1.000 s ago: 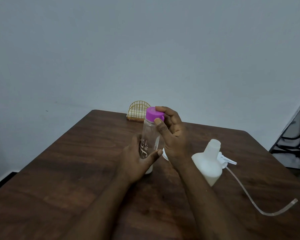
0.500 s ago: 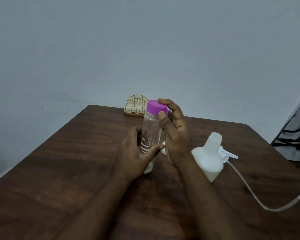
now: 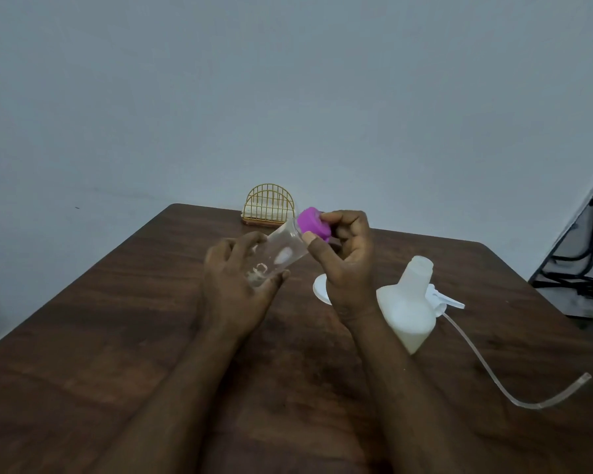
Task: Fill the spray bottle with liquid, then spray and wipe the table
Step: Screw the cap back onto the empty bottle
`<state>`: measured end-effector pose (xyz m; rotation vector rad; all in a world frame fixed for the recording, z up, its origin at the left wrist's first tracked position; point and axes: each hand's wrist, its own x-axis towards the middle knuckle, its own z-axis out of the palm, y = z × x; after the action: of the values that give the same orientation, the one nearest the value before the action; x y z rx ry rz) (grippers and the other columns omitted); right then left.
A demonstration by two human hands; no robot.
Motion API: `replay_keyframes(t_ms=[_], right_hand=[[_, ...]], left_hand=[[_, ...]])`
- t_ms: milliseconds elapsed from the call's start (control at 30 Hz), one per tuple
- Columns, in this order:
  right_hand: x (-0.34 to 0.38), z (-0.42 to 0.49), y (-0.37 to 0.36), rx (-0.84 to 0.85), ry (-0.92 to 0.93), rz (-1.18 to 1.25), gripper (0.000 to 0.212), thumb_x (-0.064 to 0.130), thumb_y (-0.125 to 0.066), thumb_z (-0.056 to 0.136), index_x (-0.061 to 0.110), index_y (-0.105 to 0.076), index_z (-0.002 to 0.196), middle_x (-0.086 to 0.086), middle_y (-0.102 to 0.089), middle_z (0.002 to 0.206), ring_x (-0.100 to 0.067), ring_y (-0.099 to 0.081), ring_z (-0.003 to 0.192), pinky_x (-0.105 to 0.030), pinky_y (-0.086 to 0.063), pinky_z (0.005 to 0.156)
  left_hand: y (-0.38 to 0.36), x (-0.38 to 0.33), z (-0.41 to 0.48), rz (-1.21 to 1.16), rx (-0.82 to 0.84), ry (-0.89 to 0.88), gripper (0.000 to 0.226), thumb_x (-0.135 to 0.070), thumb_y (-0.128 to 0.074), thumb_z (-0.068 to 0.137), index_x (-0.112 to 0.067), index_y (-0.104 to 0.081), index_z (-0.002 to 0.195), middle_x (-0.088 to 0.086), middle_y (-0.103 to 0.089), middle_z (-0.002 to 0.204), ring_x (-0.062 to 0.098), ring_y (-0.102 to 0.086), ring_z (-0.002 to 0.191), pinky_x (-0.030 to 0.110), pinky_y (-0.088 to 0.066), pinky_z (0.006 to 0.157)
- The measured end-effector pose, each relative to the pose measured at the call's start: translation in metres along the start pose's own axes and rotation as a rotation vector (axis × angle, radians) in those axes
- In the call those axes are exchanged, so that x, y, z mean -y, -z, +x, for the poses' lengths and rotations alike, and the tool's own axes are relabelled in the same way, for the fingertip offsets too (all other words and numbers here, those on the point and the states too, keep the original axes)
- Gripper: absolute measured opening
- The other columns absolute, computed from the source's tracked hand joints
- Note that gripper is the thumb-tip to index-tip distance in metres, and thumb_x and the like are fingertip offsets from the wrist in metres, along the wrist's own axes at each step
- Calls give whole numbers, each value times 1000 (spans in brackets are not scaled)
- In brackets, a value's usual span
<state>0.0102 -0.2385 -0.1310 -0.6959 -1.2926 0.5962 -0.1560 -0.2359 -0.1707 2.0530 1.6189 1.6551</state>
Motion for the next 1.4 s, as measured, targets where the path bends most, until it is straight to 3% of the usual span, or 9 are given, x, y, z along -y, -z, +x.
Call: replay_keyframes(t_ms=[133, 433, 567, 667, 833, 1033, 1167, 1267, 1400], right_hand=[[-5, -2, 3, 37, -6, -115, 47, 32, -77, 84, 33, -60, 128, 3, -72, 102, -20, -69, 95, -36, -56, 82], [-7, -4, 9, 43, 14, -523, 66, 69, -71, 80, 19, -71, 124, 6, -72, 105, -6, -65, 90, -12, -48, 70], [-8, -1, 15, 187, 75, -465, 63, 42, -75, 86, 23, -58, 144, 4, -64, 134, -10, -64, 114, -15, -53, 78], [-12, 1, 16, 132, 101, -452, 52, 32, -78, 83, 20, -66, 133, 4, -70, 122, -10, -68, 103, -20, -55, 74], [-13, -1, 13, -29, 33, -532, 63, 73, -72, 75, 23, -67, 114, 11, -71, 97, -4, -66, 81, -14, -51, 65], [-10, 1, 16, 94, -4, -278, 60, 34, -75, 81, 21, -60, 137, 9, -70, 125, -12, -68, 113, -38, -62, 84], [-9, -2, 10, -34, -37, -345, 60, 61, -76, 74, 27, -65, 121, 10, -70, 93, -2, -66, 82, -23, -56, 71], [-10, -1, 13, -47, -46, -348, 69, 68, -69, 75, 25, -60, 128, 6, -67, 100, -4, -64, 87, -20, -53, 75], [-11, 1, 15, 74, -59, -109, 60, 29, -75, 82, 15, -58, 138, -2, -68, 129, -18, -66, 117, -30, -58, 92]], left_hand=[[-2, 2, -3, 127, -41, -28, 66, -39, -95, 70, -31, -64, 128, -1, -55, 111, 19, -50, 104, 38, -50, 77], [-4, 13, -2, 224, -86, 0, 68, -34, -95, 67, -33, -66, 128, 2, -57, 115, 24, -51, 109, 45, -50, 87], [-5, 12, -1, 192, -98, 25, 66, -33, -94, 69, -34, -65, 128, 2, -56, 112, 23, -49, 107, 47, -53, 84], [-5, 13, -2, 195, -88, 29, 66, -33, -94, 69, -34, -65, 128, 2, -56, 113, 23, -49, 109, 49, -53, 85], [-6, 12, -1, 191, -80, 22, 65, -34, -93, 70, -33, -66, 129, 2, -56, 115, 23, -48, 111, 49, -52, 87], [-5, 15, -1, 199, -110, 19, 66, -32, -94, 68, -31, -67, 128, 4, -57, 114, 25, -49, 109, 49, -52, 84], [-6, 14, -1, 204, -106, 14, 66, -31, -95, 67, -31, -67, 128, 4, -56, 115, 24, -48, 110, 48, -52, 85], [-7, 14, -1, 213, -102, 2, 67, -31, -95, 68, -30, -67, 129, 4, -57, 116, 25, -48, 110, 46, -52, 84], [-7, 15, 0, 215, -106, 5, 67, -31, -95, 68, -30, -68, 129, 5, -58, 116, 27, -50, 110, 47, -51, 85]])
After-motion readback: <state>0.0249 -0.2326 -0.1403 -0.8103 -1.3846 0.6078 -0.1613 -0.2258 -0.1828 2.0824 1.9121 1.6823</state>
